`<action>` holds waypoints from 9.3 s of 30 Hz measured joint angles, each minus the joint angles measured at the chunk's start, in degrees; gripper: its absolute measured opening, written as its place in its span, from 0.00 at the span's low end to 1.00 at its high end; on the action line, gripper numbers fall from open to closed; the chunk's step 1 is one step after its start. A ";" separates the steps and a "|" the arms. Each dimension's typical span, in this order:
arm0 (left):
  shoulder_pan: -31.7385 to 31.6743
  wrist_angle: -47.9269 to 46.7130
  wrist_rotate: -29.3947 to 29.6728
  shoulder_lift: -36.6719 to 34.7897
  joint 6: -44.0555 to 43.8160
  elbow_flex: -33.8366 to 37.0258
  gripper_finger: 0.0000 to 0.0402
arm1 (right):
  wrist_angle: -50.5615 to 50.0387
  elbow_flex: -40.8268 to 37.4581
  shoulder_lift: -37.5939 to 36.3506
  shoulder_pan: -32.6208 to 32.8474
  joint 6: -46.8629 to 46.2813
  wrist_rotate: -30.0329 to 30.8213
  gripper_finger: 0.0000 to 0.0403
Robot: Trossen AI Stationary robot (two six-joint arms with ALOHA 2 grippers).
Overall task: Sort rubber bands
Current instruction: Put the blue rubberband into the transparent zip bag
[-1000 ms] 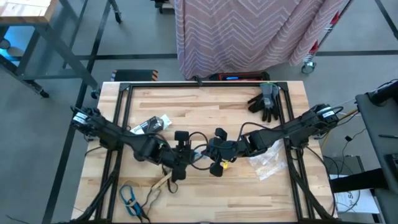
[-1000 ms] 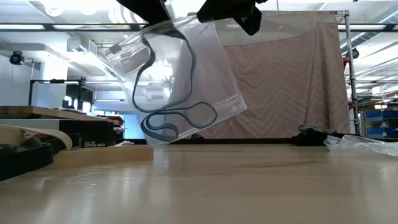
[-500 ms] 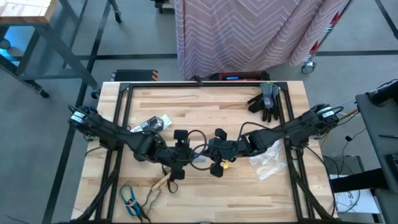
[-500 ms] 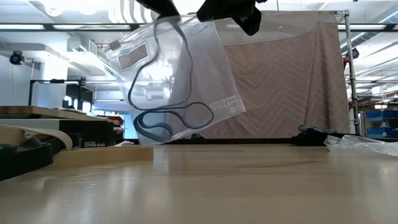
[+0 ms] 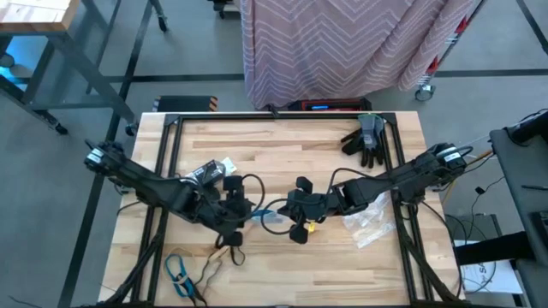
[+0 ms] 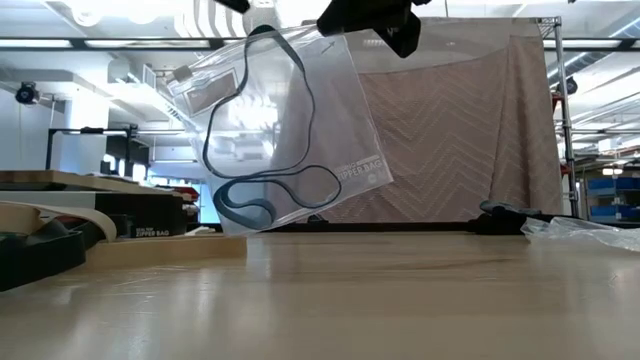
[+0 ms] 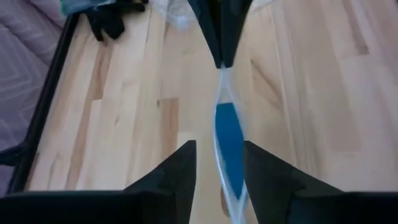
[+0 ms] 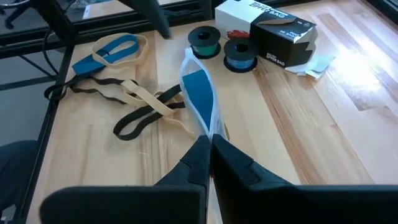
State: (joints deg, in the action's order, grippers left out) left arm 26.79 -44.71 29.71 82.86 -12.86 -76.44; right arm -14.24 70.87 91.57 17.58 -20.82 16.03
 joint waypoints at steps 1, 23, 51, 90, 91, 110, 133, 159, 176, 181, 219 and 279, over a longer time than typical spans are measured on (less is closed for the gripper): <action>0.00 1.19 0.09 0.25 0.06 0.56 0.27 | 0.04 0.00 0.00 0.00 -0.03 0.02 0.00; -4.85 20.61 -8.25 1.82 0.35 11.28 0.01 | 0.04 0.00 -0.02 -0.11 0.48 0.02 0.00; 8.37 -14.37 -8.24 -5.89 -24.43 1.74 0.19 | -6.72 -0.33 -1.46 0.15 0.69 0.04 0.00; 29.92 8.91 -40.77 -0.85 -105.60 35.47 0.34 | -9.42 -0.59 -1.46 0.83 -3.05 0.50 0.00; 29.77 9.22 -41.18 -0.85 -106.01 35.99 0.33 | -9.42 -0.59 -1.46 0.81 -3.01 0.50 0.00; 26.99 7.65 -37.25 -0.60 -94.77 34.92 0.01 | -9.20 -0.59 -1.46 0.81 -2.56 0.50 0.00; 17.84 -7.93 13.61 -1.00 -31.83 2.49 0.00 | -8.98 -0.59 -1.44 0.79 -2.14 0.50 0.00; -3.31 6.34 -29.37 -1.22 18.65 -8.38 0.00 | -3.03 -0.59 -1.42 0.81 29.98 -0.01 0.00; -13.88 5.16 -42.73 -1.24 31.25 -9.32 0.00 | -2.80 -0.59 -1.42 0.79 32.83 -0.02 0.00; -13.89 4.96 -42.86 -1.23 30.55 -8.93 0.00 | -2.79 -0.59 -1.42 0.76 33.45 -0.01 0.00; -13.77 8.10 -42.94 -0.28 24.52 -8.82 0.00 | -2.78 -0.59 -1.42 0.76 32.79 0.00 0.00; -14.69 23.39 -39.69 -0.21 15.34 10.59 0.00 | -1.55 -0.59 -1.42 0.52 31.92 0.02 0.00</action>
State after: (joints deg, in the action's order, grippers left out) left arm 12.10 -21.32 -9.98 82.65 2.48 -65.84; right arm -15.79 70.28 90.15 18.11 11.10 16.05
